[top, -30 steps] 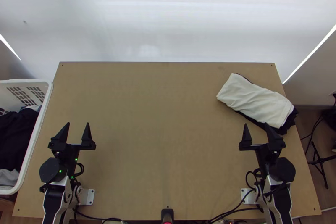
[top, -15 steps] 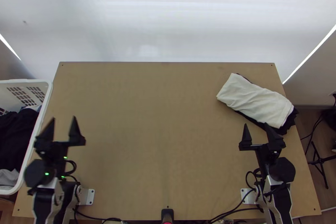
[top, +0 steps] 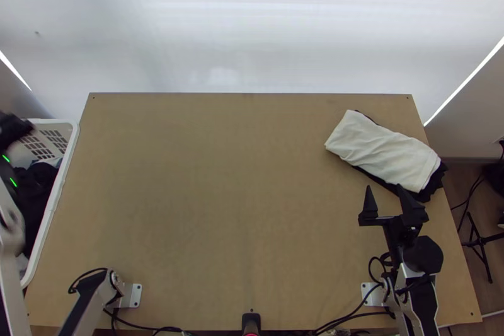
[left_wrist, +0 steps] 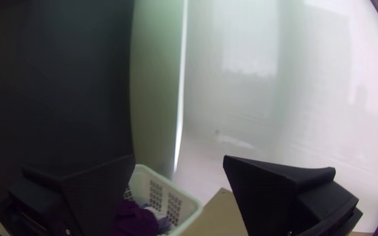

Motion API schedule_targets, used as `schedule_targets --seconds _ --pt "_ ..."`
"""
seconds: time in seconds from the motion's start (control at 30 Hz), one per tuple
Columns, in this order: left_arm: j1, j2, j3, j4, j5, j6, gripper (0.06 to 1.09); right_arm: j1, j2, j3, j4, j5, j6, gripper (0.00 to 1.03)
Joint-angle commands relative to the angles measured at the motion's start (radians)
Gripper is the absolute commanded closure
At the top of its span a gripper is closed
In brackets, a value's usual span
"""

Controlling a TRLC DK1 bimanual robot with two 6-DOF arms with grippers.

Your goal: Fold the t-shirt

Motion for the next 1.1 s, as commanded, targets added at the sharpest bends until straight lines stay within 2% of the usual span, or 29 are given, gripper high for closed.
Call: schedule_targets --seconds 0.0,0.1,0.23,0.43,0.8,1.07 --pt "0.307 0.393 0.290 -0.199 -0.014 0.039 0.11 0.001 -0.001 0.000 0.000 0.000 -0.001 0.04" --pt "0.391 0.530 0.335 -0.264 -0.014 0.043 0.11 0.001 -0.001 0.000 0.000 0.000 0.001 0.04" --pt "0.474 0.677 0.346 -0.280 0.063 0.060 0.11 0.001 -0.001 0.000 0.000 0.000 0.001 0.04" --pt "0.561 0.940 0.384 -0.261 0.263 0.079 0.11 0.001 -0.001 0.000 0.000 0.000 0.001 0.04" --pt "0.621 1.375 0.571 -0.281 0.282 0.056 0.11 -0.001 0.001 0.000 0.000 0.000 -0.001 0.04" --pt "0.618 1.481 0.635 -0.289 0.296 0.068 0.11 0.001 0.001 0.000 0.000 0.000 0.001 0.04"
